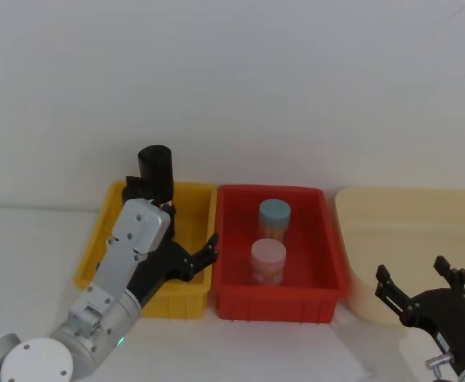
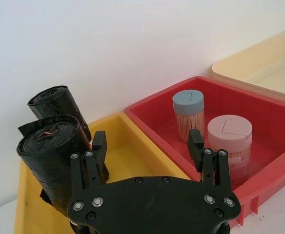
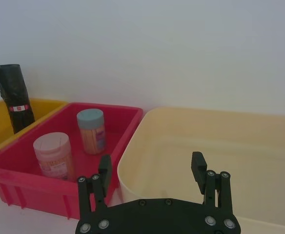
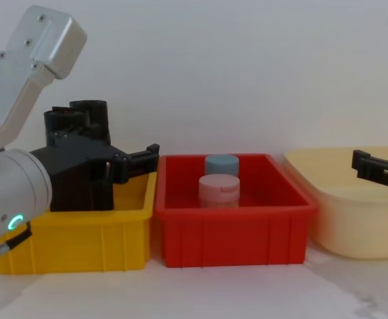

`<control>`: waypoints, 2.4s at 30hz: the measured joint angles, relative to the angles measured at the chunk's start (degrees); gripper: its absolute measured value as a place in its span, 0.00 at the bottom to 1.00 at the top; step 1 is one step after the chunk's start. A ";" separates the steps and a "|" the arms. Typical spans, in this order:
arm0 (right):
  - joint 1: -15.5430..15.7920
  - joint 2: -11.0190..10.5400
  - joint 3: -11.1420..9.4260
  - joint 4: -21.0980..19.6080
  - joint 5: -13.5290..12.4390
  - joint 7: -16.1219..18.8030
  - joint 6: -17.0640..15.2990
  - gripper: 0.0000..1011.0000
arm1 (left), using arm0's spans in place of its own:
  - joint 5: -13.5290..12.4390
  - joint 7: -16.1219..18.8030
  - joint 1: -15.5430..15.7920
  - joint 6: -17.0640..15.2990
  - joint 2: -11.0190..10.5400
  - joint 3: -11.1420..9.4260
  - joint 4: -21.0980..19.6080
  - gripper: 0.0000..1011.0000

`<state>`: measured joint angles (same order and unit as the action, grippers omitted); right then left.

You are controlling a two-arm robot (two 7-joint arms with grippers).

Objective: Pick up the garbage bag with the one hand and transfer it to the other hand.

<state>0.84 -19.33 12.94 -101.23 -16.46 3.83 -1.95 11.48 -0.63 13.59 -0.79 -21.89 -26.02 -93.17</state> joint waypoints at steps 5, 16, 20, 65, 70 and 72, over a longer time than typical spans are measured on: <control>0.00 0.00 0.00 0.00 0.00 0.00 0.00 0.99 | 0.00 0.00 0.00 0.00 0.00 0.00 0.00 0.99; 0.00 0.00 0.00 0.00 0.00 0.00 0.00 0.99 | 0.00 0.00 0.00 0.00 0.00 0.00 0.00 0.99; 0.00 0.00 0.00 0.00 0.00 0.00 0.00 0.99 | 0.00 0.00 0.00 0.00 0.00 0.00 0.00 0.99; 0.00 0.00 0.00 0.00 0.00 0.00 0.00 0.99 | 1.13 -3.31 -3.56 -4.89 -1.33 -0.69 -6.31 0.99; 0.00 0.00 0.00 0.00 0.00 0.00 0.00 0.99 | 1.34 -2.31 -5.75 -6.37 -1.88 0.29 -8.97 0.99; 0.00 0.00 0.00 0.00 0.00 0.00 0.00 0.99 | 1.45 -1.73 -6.74 -6.82 -2.01 0.98 -10.05 0.99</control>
<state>0.84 -19.34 12.94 -101.23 -16.46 3.83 -1.95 12.93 -2.36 6.85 -7.61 -23.90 -25.04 -103.23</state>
